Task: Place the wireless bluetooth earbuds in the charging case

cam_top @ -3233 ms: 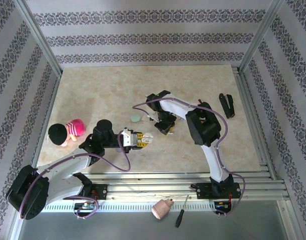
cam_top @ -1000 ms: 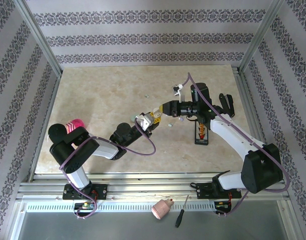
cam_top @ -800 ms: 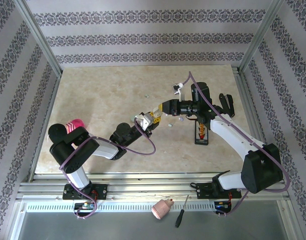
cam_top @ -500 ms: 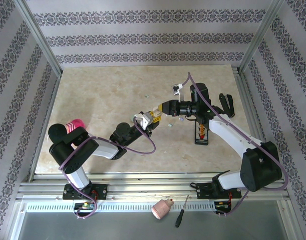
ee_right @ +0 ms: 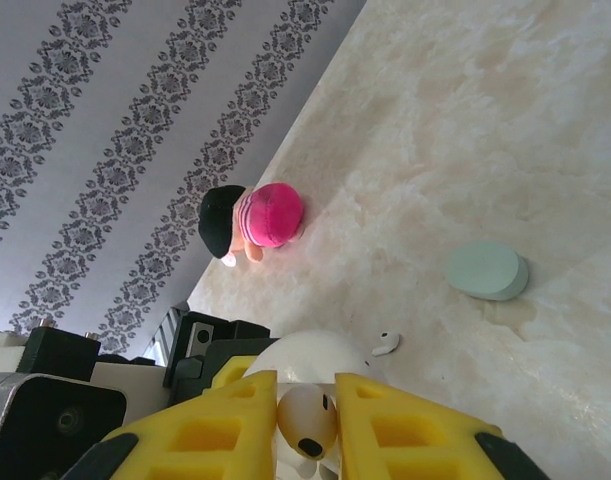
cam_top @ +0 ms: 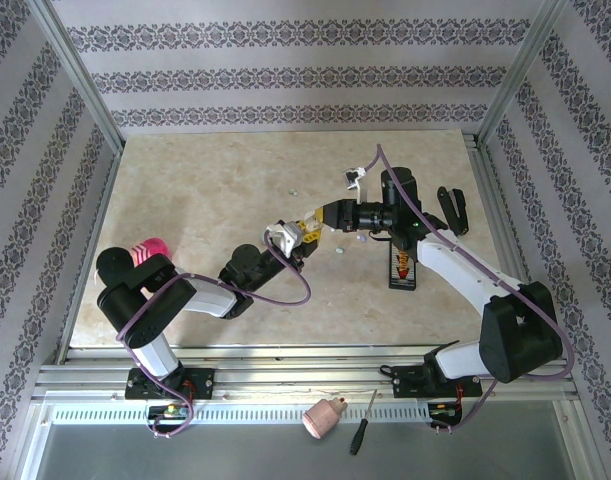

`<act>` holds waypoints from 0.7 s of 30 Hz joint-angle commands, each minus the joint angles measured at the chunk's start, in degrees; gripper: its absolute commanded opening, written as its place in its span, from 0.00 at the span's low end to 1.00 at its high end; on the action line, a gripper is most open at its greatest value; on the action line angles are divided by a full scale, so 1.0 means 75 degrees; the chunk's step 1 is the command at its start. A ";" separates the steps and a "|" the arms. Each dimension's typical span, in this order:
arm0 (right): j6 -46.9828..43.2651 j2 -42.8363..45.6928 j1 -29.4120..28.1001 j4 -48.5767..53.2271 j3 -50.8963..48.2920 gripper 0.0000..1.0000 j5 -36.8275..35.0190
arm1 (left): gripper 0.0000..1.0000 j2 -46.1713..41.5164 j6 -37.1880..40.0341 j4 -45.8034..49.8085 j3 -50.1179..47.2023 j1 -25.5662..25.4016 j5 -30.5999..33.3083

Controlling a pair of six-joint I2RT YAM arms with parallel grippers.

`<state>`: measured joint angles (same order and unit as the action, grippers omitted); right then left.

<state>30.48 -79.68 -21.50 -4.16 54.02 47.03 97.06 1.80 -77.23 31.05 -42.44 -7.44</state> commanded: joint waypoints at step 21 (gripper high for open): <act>-0.0196 0.0818 0.0043 -0.0096 -0.0612 0.62 -0.0731 | 0.00 -0.0415 0.0136 -0.0396 0.0123 -0.0040 0.0469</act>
<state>32.12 -76.42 -21.12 -4.73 50.11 42.50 96.03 0.69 -76.86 31.90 -42.48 -4.23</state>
